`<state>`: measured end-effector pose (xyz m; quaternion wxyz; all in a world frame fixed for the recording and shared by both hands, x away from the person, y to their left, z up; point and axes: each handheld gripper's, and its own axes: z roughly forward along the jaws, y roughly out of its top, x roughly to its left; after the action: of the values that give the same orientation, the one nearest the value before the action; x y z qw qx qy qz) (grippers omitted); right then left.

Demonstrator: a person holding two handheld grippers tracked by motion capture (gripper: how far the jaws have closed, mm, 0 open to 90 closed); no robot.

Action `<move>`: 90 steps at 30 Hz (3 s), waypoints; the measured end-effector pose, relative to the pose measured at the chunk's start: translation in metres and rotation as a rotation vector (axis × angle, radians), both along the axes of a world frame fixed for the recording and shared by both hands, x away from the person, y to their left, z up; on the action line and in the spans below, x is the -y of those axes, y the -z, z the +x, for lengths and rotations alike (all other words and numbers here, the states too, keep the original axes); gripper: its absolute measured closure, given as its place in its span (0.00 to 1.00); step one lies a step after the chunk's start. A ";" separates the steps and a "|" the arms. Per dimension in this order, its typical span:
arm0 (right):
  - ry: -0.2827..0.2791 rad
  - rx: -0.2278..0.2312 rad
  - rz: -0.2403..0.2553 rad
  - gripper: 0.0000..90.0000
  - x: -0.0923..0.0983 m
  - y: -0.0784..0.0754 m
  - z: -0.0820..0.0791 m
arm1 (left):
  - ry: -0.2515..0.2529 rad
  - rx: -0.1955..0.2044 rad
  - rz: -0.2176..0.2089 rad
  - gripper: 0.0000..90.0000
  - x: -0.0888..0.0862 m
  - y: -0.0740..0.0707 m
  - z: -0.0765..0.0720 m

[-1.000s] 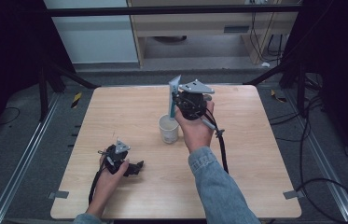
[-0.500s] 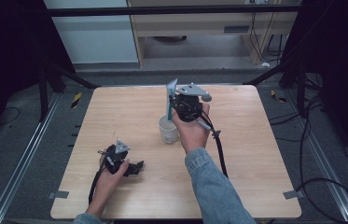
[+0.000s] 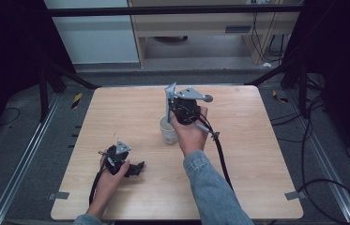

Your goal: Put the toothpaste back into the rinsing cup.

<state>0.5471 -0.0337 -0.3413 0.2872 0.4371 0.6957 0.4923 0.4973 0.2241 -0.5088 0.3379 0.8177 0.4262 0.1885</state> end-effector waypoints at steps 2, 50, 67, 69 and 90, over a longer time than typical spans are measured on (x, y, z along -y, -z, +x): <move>0.001 -0.009 0.004 0.91 -0.001 0.002 -0.001 | 0.000 0.000 0.000 0.00 0.000 0.000 0.000; 0.041 -0.043 -0.037 0.91 -0.008 0.049 0.002 | 0.004 -0.003 0.004 0.00 0.000 0.000 0.000; 0.037 -0.064 -0.029 0.91 -0.009 0.056 0.005 | 0.005 -0.003 0.005 0.00 0.000 0.000 0.001; 0.038 -0.067 -0.026 0.91 -0.009 0.057 0.005 | 0.005 -0.003 0.005 0.00 0.000 0.000 0.001; 0.029 -0.106 0.002 0.90 -0.008 0.065 0.008 | 0.005 -0.002 0.005 0.00 0.000 0.000 0.001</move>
<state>0.5551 -0.0256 -0.4064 0.2566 0.4727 0.7030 0.4652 0.4981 0.2242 -0.5085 0.3359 0.8198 0.4241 0.1877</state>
